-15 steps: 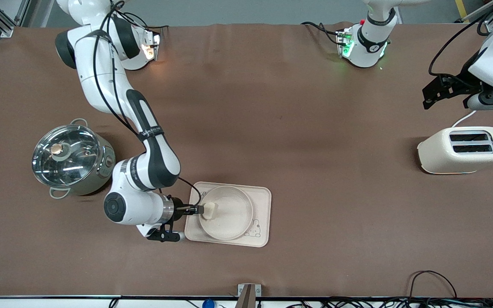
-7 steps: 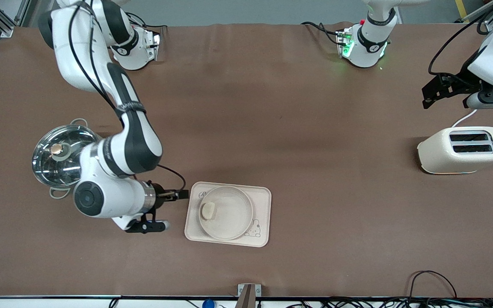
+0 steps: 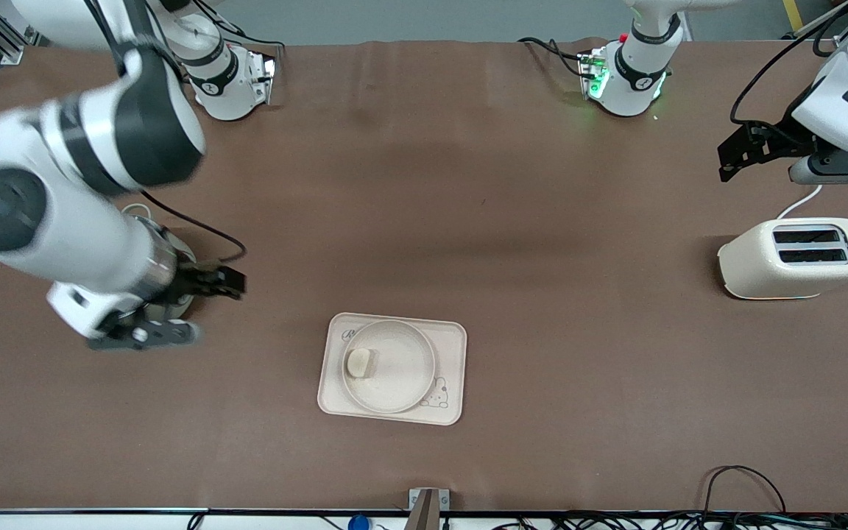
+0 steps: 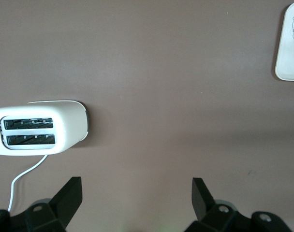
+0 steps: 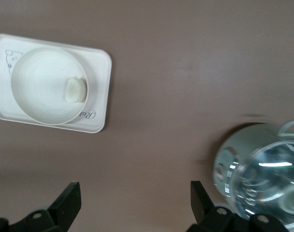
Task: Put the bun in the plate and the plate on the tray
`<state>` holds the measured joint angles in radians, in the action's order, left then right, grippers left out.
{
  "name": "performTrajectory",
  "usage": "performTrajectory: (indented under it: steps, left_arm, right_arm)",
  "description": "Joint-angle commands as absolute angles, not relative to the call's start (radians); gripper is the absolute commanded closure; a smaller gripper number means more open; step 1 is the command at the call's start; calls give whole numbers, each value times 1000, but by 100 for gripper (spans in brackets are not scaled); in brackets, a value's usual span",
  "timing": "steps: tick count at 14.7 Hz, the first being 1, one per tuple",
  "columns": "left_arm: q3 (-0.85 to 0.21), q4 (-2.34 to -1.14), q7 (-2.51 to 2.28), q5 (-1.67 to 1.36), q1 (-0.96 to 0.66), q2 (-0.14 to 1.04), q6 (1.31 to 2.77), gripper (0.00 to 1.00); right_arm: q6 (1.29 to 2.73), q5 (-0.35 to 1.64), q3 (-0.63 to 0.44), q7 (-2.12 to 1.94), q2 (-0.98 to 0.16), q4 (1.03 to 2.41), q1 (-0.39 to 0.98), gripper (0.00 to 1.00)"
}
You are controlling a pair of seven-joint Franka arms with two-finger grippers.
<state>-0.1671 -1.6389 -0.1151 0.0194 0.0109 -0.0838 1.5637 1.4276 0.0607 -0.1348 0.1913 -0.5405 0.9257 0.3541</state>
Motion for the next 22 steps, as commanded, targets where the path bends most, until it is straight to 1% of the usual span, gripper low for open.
performTrajectory:
  steps: [1,4,5,6,7,9,10,13,15,16,18,19,22]
  left_arm:
    - [-195,-1614,-118,-2,3,-86,1543,0]
    - [-196,-1612,-118,2,2,-80,1543,0]
    - [-196,-1611,-117,2,0,-80,1543,0]
    - [-196,-1611,-114,3,-2,-80,1543,0]
    - [-198,-1605,-115,3,-3,-78,1545,0]
    - [-198,-1598,-110,3,-6,-72,1543,0]
    - [-196,-1595,-112,3,-6,-71,1543,0]
    - [-198,-1583,-110,2,-6,-69,1543,0]
    - [-196,-1583,-109,0,-5,-69,1543,0]
    - [-196,-1583,-107,2,-6,-69,1543,0]
    - [-196,-1583,-109,0,-8,-67,1543,0]
    - [-198,-1583,-109,-2,-8,-69,1542,0]
    - [-196,-1583,-117,-20,0,-69,1534,0]
  right_arm:
    - [1442,6,-123,201,-346,1104,310,0]
    - [1440,6,-123,190,-171,1242,255,0]
    - [1413,6,-123,190,-126,1261,232,0]
    - [1351,8,-120,190,-91,1253,203,0]
    - [1323,-3,-121,187,-66,1253,195,0]
    - [1296,-76,-114,173,4,1268,201,0]
    - [1301,-84,-117,173,27,1308,193,0]
    - [1330,-97,-121,173,58,1400,170,0]
    - [1338,-89,-112,143,63,1416,115,0]
    - [1348,-86,-80,97,61,1420,62,0]
    - [1380,-78,18,29,63,1445,-81,0]
    - [1393,-74,50,0,63,1448,-125,0]
    - [1382,-72,52,-28,66,1437,-114,0]
